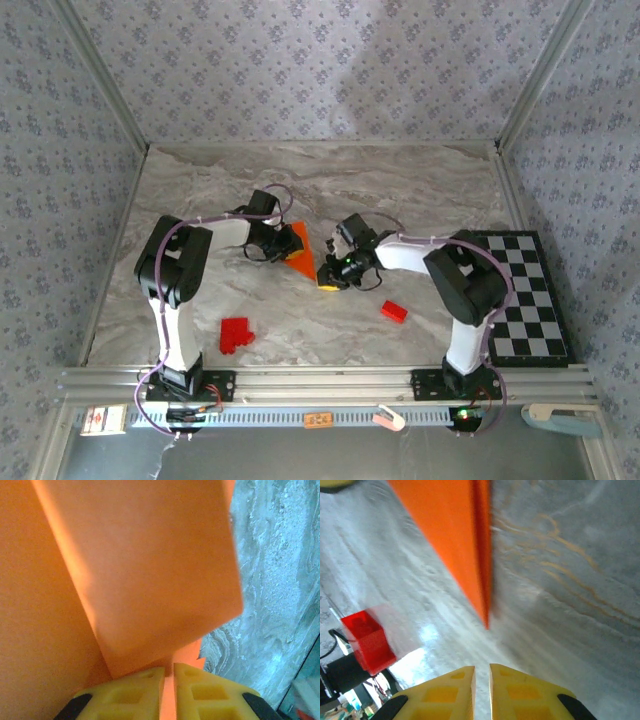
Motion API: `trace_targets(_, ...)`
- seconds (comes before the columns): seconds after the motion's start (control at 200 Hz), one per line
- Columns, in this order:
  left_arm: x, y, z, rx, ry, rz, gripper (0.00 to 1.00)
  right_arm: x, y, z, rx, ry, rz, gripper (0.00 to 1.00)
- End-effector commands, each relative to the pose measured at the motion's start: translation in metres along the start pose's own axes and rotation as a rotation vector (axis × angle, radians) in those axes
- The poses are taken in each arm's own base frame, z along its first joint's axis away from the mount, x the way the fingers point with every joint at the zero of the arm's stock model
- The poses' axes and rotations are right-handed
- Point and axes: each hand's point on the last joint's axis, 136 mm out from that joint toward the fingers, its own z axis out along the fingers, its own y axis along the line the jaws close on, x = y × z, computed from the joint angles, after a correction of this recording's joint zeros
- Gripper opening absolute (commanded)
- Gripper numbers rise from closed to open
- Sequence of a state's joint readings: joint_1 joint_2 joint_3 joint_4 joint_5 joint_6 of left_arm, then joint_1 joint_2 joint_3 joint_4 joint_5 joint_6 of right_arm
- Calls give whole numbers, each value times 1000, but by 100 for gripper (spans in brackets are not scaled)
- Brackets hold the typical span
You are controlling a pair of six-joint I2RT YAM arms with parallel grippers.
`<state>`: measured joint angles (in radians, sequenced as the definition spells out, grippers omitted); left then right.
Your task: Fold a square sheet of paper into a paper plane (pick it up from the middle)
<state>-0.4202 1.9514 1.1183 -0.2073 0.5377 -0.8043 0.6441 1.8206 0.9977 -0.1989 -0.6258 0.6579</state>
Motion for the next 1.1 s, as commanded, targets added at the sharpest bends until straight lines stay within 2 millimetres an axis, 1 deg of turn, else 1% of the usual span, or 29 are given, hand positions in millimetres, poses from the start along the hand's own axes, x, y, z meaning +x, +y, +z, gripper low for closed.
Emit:
trace_targets(0.0, 26, 62, 13, -224, 66, -107, 17, -19, 18, -20, 15, -98, -69, 17)
trace_targets(0.085, 26, 58, 12, -214, 66, -105, 17, -30, 15, -19, 51, -117, -99, 16)
trace_targets(0.135, 26, 57, 12, -211, 66, -105, 16, -36, 11, -15, 75, -118, -93, 15)
trace_targets(0.19, 27, 55, 12, -204, 69, -105, 16, -43, 13, -9, 74, -118, -98, 15)
trace_targets(0.285, 28, 53, 11, -200, 72, -104, 17, -49, 17, 1, 68, -105, -104, 13)
trace_targets(0.33, 27, 51, 10, -193, 71, -103, 17, -47, 12, 7, 83, -91, -97, 12)
trace_targets(0.34, 28, 52, 11, -194, 72, -104, 17, -54, 19, 5, 73, -104, -108, 12)
trace_targets(0.355, 28, 51, 10, -192, 72, -104, 17, -56, 21, 6, 71, -104, -112, 11)
trace_targets(0.48, 26, 43, 10, -168, 75, -101, 17, -58, 12, 17, 96, -80, -96, 10)
trace_targets(0.58, 26, 36, 7, -149, 76, -94, 17, -55, 2, 22, 122, -63, -78, 10)
trace_targets(0.665, 24, 25, 1, -118, 68, -79, 18, -51, -7, 25, 150, -49, -65, 10)
trace_targets(0.725, 21, 13, -4, -77, 60, -58, 19, -47, -15, 26, 180, -34, -53, 9)
trace_targets(0.865, 8, -31, -25, 67, 4, 53, 23, -31, -38, 26, 259, 22, -31, 9)
trace_targets(0.92, 3, -42, -35, 96, -35, 100, 25, -24, -46, 26, 280, 42, -23, 9)
trace_targets(0.999, -3, -49, -45, 121, -80, 151, 27, -17, -55, 24, 302, 63, -16, 9)
trace_targets(1.094, -6, -46, -49, 130, -109, 176, 27, -15, -57, 23, 308, 69, -22, 9)
